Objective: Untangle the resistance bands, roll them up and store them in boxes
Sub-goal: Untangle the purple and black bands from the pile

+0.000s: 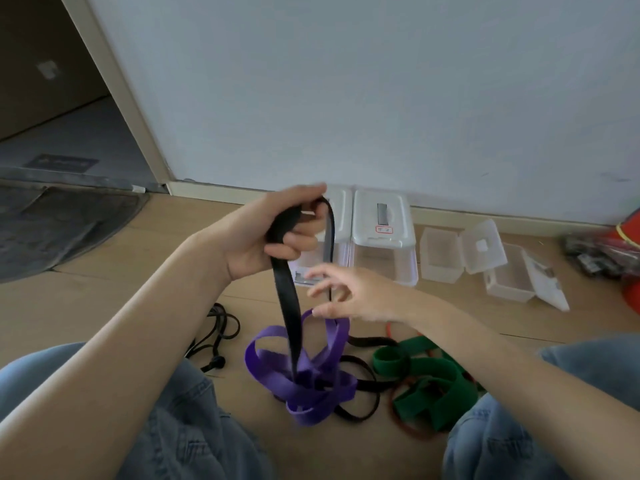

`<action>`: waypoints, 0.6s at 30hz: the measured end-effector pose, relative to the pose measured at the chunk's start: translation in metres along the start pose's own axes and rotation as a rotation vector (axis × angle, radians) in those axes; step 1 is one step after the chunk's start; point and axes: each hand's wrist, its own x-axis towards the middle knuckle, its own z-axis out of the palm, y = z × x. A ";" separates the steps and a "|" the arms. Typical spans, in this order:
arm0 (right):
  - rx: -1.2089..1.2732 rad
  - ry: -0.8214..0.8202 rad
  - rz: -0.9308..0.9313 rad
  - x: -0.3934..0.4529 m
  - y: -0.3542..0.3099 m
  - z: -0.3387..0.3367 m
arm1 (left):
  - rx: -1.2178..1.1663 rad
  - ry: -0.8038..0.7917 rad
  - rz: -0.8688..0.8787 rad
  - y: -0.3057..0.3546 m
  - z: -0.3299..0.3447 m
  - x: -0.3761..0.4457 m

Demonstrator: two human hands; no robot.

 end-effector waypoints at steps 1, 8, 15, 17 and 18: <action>-0.091 -0.062 0.045 0.000 0.007 0.004 | -0.067 0.006 0.032 0.004 -0.002 -0.002; -0.017 0.320 0.135 0.000 0.005 -0.004 | 0.033 0.019 -0.074 0.001 0.000 -0.004; 0.561 -0.046 -0.033 -0.017 -0.041 -0.014 | 0.214 0.530 0.105 -0.020 -0.002 0.019; 0.696 0.034 -0.037 -0.020 -0.049 -0.020 | 0.242 0.585 0.083 -0.033 -0.004 0.024; 0.722 0.062 -0.025 -0.021 -0.051 -0.022 | 0.245 0.538 0.037 -0.039 -0.003 0.027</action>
